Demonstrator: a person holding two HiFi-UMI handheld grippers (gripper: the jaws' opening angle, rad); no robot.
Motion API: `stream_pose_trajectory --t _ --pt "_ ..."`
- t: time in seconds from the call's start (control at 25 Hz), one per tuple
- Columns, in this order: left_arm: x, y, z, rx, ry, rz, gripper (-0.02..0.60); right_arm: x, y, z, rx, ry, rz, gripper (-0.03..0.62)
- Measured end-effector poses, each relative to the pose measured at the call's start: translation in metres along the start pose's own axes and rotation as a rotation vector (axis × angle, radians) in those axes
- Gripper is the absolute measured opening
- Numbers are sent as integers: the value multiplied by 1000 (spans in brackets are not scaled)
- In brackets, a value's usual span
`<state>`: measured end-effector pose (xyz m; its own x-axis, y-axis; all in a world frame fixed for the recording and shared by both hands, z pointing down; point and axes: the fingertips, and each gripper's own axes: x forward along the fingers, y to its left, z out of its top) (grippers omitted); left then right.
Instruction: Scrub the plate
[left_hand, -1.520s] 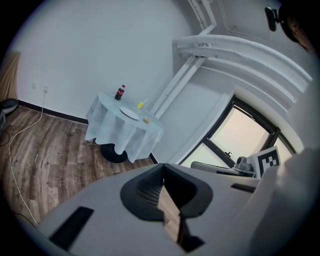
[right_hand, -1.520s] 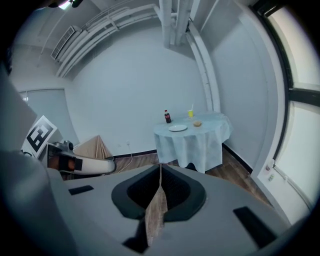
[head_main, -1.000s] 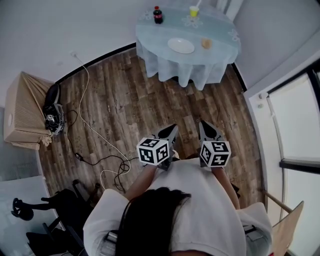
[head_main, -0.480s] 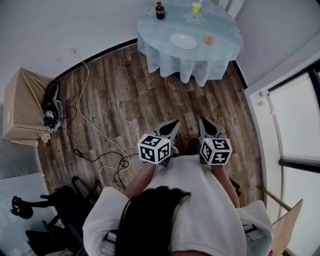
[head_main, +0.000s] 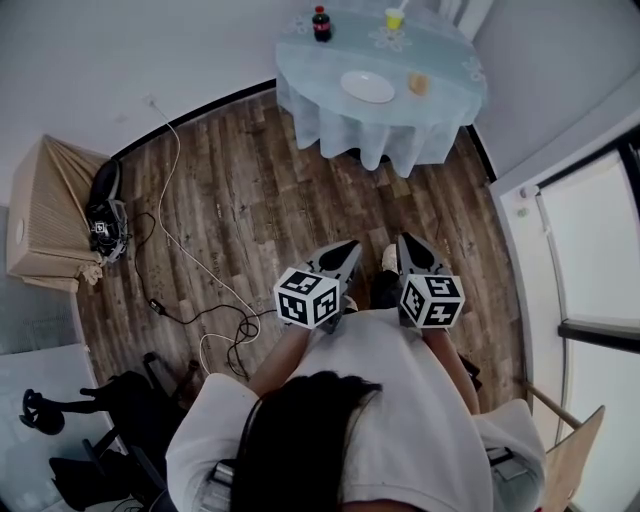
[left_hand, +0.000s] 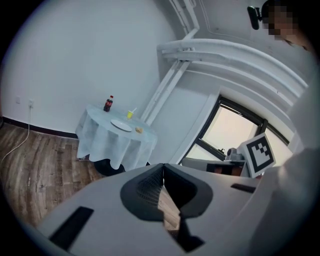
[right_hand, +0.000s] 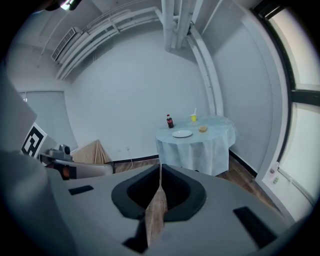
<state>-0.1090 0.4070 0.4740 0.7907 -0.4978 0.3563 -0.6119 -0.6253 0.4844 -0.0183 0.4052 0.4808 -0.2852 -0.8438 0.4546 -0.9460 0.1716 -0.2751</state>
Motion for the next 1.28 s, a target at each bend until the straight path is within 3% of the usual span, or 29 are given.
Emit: stream_pose_trajectory --t 0.28,0.8,1.28 --pt "15 10 8 -39 -13 38 9 17 -12 12 -20 12 32 36" --pt "69 23 17 -83 48 92 9 62 -49 33 -9 69 105 37" --pt "132 37 56 -64 54 131 9 109 -93 78 -1 72 159 37"
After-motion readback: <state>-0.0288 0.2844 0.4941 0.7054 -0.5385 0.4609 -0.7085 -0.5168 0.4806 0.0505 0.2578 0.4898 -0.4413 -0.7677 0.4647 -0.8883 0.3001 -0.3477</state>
